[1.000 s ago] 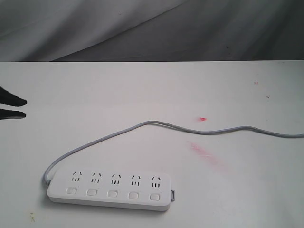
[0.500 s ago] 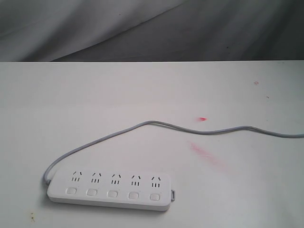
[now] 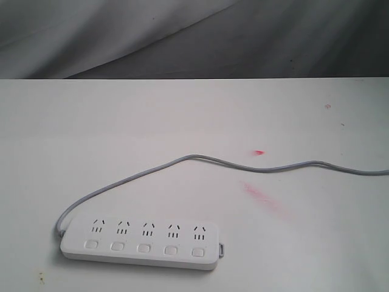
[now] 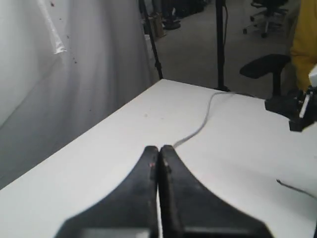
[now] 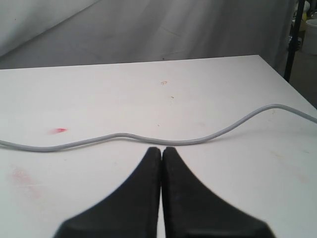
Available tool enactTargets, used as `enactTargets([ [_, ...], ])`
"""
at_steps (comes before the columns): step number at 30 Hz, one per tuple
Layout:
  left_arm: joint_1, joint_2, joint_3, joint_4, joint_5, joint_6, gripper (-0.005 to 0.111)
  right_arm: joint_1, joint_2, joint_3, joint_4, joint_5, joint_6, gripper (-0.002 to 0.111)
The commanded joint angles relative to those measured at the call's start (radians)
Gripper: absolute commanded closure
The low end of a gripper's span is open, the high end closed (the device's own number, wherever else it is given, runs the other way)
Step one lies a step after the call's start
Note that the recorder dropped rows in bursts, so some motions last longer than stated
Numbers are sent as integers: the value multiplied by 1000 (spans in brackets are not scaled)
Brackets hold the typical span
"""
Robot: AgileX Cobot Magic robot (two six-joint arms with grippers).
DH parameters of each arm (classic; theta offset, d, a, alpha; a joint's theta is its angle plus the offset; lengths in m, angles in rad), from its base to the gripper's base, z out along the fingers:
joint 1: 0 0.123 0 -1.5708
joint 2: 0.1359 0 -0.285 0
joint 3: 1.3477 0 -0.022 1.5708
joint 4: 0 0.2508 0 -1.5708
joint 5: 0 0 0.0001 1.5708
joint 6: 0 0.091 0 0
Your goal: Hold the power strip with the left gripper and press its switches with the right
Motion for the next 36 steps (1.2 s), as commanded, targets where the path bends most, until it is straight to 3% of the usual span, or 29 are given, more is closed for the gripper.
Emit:
enactTargets([
  [1, -4, -17, -1, -15, -152, -135, 106, -3, -6, 4, -7, -4, -11, 108],
  [6, -18, -21, -1, 1, -304, -234, 106, -3, -6, 4, -7, -4, -11, 108],
  [8, -63, -27, -1, 29, -401, -257, 106, -3, -6, 4, -5, -4, -11, 108],
  [13, -247, -64, -1, 92, -620, -259, 106, -3, -6, 4, -5, -4, -11, 108],
  [16, -303, -110, -1, 145, -680, -259, 106, -3, -6, 4, -7, -4, -9, 108],
  [21, -312, -224, 6, 275, -704, -310, 106, -3, -6, 4, -7, -4, -9, 108],
  [30, -312, -412, 115, 661, -780, -674, 106, -3, -6, 4, -7, -4, -9, 108],
  [36, -285, -481, 200, 759, -820, -762, 106, -3, -6, 4, -7, -4, -9, 108],
])
